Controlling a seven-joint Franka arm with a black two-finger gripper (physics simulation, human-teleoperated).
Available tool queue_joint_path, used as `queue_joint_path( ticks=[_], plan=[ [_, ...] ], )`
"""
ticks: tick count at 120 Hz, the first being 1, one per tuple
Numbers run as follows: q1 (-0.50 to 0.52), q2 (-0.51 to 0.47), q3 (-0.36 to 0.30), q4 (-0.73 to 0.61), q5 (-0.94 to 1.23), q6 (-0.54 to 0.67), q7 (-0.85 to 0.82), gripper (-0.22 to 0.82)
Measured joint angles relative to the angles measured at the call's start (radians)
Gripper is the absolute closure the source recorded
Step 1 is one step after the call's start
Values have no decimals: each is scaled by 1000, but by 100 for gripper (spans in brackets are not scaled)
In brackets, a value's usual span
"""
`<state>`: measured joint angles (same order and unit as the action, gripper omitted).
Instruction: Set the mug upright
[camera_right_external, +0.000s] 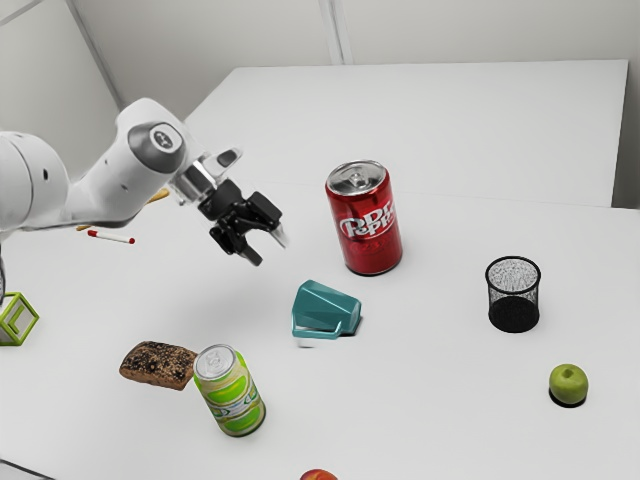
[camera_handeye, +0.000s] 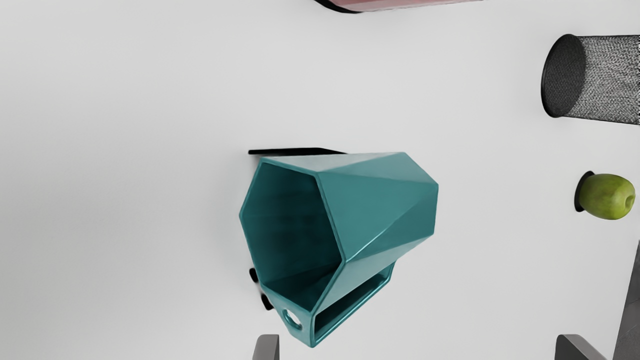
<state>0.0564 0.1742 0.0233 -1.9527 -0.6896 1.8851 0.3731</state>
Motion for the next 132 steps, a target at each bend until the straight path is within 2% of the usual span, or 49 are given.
queue_joint_path(
  ticks=[27, 65, 69, 85, 95, 110, 132],
  plan=[
    [-3, 118, -7, -25, -152, 66, 105, 0],
    [-1, 129, -43, -92, -309, 99, 215, 1],
    [-2, 129, -44, -93, -319, 97, 224, 6],
    [-1, 129, -45, -92, -338, 94, 256, 42],
    [-1, 128, -45, -91, -344, 92, 272, 56],
    [1, 116, -48, -83, -347, 79, 294, 68],
    [-2, 103, -49, -82, -349, 64, 324, 75]
  ],
)
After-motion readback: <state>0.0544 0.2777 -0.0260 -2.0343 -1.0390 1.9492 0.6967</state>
